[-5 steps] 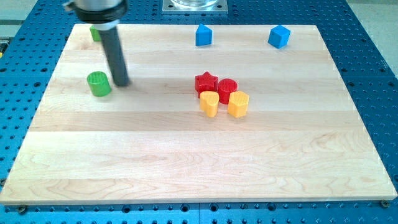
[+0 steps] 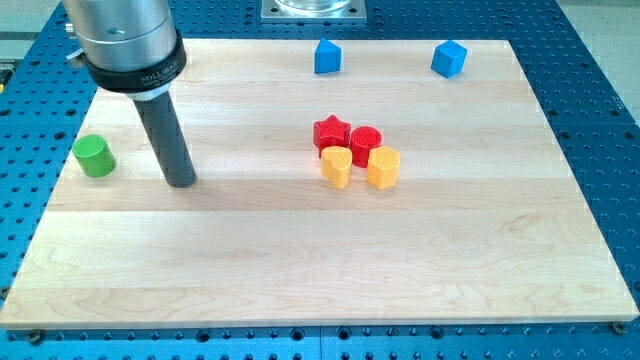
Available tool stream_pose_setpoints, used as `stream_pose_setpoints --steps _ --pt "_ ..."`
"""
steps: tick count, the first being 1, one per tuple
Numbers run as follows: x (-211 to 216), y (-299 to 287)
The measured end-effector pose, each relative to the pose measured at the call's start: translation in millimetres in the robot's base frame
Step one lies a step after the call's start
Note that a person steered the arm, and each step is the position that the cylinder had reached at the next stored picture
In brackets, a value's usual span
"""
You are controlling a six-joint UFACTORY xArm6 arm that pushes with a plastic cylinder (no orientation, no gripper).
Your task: Place red blocks and green circle in a horizontal line
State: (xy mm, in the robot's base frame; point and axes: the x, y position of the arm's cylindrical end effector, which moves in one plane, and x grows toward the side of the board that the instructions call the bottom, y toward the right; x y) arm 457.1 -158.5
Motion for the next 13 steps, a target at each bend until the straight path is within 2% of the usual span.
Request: stream_pose_setpoints --steps 2,3,4,5,6,8,9,10,11,12,13 --pt "0.2 0.3" --pt "44.4 47.9" --pt "48.3 113.3" --pt "-10.3 113.8" --pt "-40.0 167.9" --pt "-90.6 150.1" --pt "-98.0 216.0" --pt "-98.6 305.7" --pt "-135.8 298.6" --pt "-106.2 360.7" --pt "-77.4 390.6"
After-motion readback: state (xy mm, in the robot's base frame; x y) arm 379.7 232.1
